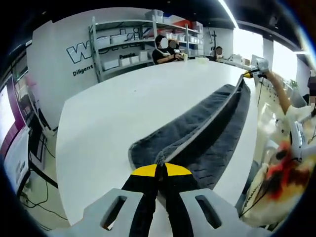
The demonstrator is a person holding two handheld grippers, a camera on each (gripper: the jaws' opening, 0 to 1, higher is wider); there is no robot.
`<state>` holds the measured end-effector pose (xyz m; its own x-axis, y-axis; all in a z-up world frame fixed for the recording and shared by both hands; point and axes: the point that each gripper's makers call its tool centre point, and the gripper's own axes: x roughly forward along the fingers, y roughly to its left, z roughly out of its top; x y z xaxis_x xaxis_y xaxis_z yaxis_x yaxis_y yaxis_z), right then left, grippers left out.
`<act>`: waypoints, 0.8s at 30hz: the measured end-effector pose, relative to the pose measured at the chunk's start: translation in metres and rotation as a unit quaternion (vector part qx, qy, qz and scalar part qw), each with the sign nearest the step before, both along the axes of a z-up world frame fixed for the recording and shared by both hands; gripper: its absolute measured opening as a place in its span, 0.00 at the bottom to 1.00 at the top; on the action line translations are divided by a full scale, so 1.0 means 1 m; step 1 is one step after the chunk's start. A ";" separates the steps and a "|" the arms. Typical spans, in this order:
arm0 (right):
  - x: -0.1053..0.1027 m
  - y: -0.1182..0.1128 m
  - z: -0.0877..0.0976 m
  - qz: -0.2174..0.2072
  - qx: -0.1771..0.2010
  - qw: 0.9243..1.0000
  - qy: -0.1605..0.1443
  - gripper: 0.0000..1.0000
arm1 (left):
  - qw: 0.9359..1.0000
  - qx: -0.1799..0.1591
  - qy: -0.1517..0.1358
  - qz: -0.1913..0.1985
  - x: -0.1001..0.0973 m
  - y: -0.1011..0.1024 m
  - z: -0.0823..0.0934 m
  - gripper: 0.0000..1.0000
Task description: Fold the towel on the table until its edges align and the towel forms a compact rectangular stack.
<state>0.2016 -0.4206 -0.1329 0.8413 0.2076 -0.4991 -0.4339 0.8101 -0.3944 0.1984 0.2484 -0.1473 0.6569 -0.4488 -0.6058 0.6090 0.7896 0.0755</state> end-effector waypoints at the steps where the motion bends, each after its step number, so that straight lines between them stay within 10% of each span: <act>1: 0.000 0.000 0.000 -0.001 -0.004 1.000 -0.001 0.01 | 1.000 0.001 0.000 -0.001 0.001 0.000 0.000 0.03; 24: 0.024 -0.004 0.015 -0.021 -0.038 0.998 -0.054 0.01 | 1.000 -0.014 -0.014 0.018 0.040 -0.003 0.002 0.03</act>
<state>0.2256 -0.4248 -0.1175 0.8983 0.1362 -0.4177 -0.3519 0.7923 -0.4984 0.2382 0.2454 -0.1453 0.6895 -0.4419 -0.5739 0.5787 0.8126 0.0694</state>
